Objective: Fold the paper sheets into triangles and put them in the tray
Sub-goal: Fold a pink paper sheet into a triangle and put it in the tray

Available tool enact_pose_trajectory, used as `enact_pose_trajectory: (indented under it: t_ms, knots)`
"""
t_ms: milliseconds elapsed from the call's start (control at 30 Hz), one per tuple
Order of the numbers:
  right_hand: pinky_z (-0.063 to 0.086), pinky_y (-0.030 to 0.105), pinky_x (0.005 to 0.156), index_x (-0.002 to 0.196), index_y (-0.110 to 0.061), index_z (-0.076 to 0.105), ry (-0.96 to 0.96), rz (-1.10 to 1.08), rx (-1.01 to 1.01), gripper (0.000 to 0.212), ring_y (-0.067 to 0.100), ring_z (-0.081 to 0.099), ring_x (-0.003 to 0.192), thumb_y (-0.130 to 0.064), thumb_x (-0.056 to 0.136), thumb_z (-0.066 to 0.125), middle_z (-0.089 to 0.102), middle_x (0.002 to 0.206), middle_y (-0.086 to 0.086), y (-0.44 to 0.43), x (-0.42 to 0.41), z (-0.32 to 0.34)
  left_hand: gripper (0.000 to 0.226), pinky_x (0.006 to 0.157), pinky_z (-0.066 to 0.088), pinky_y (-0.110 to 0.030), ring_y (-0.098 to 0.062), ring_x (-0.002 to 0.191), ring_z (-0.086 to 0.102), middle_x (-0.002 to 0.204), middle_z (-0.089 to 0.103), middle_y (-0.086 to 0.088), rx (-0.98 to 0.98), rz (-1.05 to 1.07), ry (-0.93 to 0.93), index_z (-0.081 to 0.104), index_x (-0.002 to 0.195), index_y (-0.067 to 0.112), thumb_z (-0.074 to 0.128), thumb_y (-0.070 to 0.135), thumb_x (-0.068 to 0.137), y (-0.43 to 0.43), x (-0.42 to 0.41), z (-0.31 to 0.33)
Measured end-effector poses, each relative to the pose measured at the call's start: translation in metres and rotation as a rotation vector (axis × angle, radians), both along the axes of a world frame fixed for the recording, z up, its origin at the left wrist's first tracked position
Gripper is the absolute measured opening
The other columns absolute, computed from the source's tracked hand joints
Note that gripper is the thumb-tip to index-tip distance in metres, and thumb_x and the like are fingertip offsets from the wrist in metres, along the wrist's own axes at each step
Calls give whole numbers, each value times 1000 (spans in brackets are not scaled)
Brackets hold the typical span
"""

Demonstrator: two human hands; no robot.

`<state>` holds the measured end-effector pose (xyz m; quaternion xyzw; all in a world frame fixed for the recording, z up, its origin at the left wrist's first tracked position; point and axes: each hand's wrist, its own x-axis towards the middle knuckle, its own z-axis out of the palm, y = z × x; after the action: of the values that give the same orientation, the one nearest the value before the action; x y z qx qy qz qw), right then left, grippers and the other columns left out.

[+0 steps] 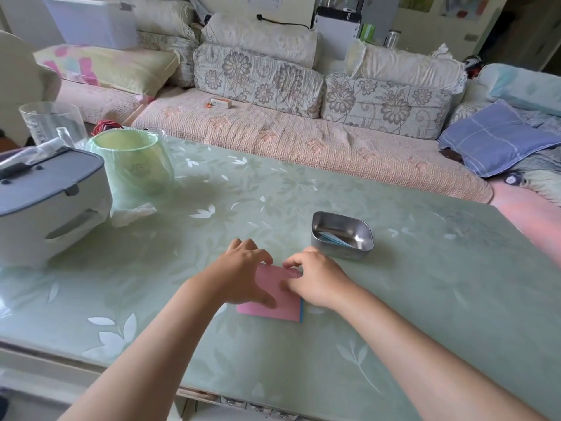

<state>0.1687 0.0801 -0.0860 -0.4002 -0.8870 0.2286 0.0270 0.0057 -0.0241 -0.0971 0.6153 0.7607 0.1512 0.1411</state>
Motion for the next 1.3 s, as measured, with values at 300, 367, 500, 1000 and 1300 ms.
enact_pose_trajectory:
  t_ms: [300, 367, 500, 1000, 1300]
  knots:
    - [57, 32, 77, 67, -31, 71, 185, -95, -87, 12, 6, 67, 77, -30, 76, 78, 71, 73, -16, 2, -2, -1, 56, 93, 40, -29, -12, 110, 38, 110, 46, 12, 53, 17, -50, 55, 110, 35, 84, 50, 64, 1, -3, 5]
    - [57, 32, 76, 66, -32, 71, 192, -98, -61, 13, 6, 68, 76, -33, 77, 77, 71, 72, -18, 4, 0, -3, 50, 90, 45, -28, -11, 106, 47, 107, 51, 12, 49, 23, -106, 57, 110, 32, 84, 41, 69, 1, -5, 7]
    - [55, 32, 73, 71, -33, 73, 183, -71, -27, 13, 7, 66, 74, -38, 82, 73, 72, 73, -16, 6, 6, -7, 27, 76, 51, -26, -9, 87, 59, 95, 60, 14, 50, 72, -177, 64, 100, 32, 79, 26, 77, 0, -7, 11]
    - [43, 18, 75, 109, -41, 73, 328, -10, 78, 23, -12, 56, 76, -34, 88, 68, 68, 96, -26, 0, 17, -8, 8, 55, 37, -23, -7, 81, 60, 85, 64, 19, 132, 173, -5, 60, 83, 40, 67, 44, 84, -2, -5, 23]
    - [41, 17, 54, 78, -32, 73, 633, -161, -174, 14, 1, 51, 47, -24, 90, 72, 65, 63, -18, 2, 54, -1, 26, 49, 40, -13, 2, 66, 59, 85, 66, 14, 263, 159, -382, 56, 100, 40, 75, 35, 82, 12, 20, 29]
